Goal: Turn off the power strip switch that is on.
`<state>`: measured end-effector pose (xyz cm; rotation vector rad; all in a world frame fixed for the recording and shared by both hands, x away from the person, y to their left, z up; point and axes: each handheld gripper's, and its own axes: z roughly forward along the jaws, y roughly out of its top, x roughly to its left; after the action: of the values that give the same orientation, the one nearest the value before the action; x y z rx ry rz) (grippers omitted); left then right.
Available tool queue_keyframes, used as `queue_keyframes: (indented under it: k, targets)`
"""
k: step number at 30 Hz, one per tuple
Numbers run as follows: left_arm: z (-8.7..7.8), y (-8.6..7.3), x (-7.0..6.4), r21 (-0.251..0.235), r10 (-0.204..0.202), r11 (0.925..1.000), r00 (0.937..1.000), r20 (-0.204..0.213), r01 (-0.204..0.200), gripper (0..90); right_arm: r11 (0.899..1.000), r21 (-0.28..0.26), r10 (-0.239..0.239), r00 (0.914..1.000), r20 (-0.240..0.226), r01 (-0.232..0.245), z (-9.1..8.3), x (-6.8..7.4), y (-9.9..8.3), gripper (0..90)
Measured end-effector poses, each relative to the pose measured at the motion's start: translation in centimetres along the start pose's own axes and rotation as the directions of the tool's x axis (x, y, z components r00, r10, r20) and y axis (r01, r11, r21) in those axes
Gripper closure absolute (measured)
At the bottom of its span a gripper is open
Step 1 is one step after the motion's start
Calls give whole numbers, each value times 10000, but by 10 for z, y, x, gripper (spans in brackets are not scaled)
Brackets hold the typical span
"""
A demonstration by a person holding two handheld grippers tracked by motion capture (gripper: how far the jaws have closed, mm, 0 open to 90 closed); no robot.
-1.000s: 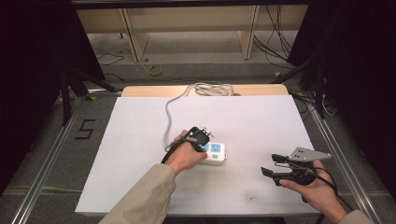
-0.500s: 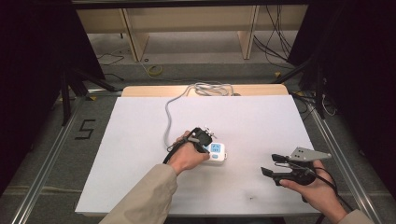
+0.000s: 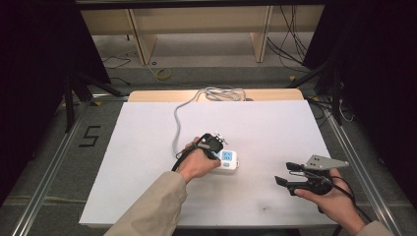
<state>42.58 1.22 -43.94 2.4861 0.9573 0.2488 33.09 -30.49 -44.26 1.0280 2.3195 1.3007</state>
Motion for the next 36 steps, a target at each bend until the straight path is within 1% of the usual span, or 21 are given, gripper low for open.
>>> queue_keyframes:
  k: [1,2,3,4,5,6,7,10,15,19,21,36]
  targets:
    - [-1,0,2,36,17,10000,10000,-37,-17,900,10000,-19,-19,10000,4,19,0,0,0,309]
    - [-1,-1,3,36,-25,10000,9999,-160,25,900,10000,-5,-20,10000,2,20,0,0,0,309]
    - [-2,-1,5,149,63,9999,9997,-236,-60,900,10000,2,-50,10000,-4,50,0,0,0,309]
    - [-3,-1,6,204,38,9998,9999,-146,-35,900,10000,7,-48,10000,-5,48,0,0,0,309]
    - [-2,-2,5,122,-82,9999,9999,-139,84,900,10000,9,-60,10000,-13,60,0,0,0,309]
    - [-3,-1,6,221,42,9997,9999,-148,-39,900,10000,21,-66,10000,-2,66,0,0,0,309]
    - [-3,-1,5,220,70,9997,9998,-186,-66,900,10000,26,-53,10000,-15,53,1,0,0,309]
    - [-2,-2,6,201,2,9998,9999,-139,1,900,10000,36,-58,10000,-8,58,0,1,0,309]
    - [-2,-1,4,275,196,9994,9994,-284,-189,900,10000,39,-49,10000,2,49,0,1,0,309]
    - [-2,-1,3,277,200,9994,9993,-308,-191,900,10000,41,-50,10000,12,50,0,1,0,308]
    - [-1,-1,3,327,286,9991,9990,-355,-275,900,10000,43,-47,10000,8,46,0,1,0,308]
    - [-1,-2,3,300,317,9991,9989,-358,-307,900,10000,56,-61,10000,16,61,0,1,0,308]
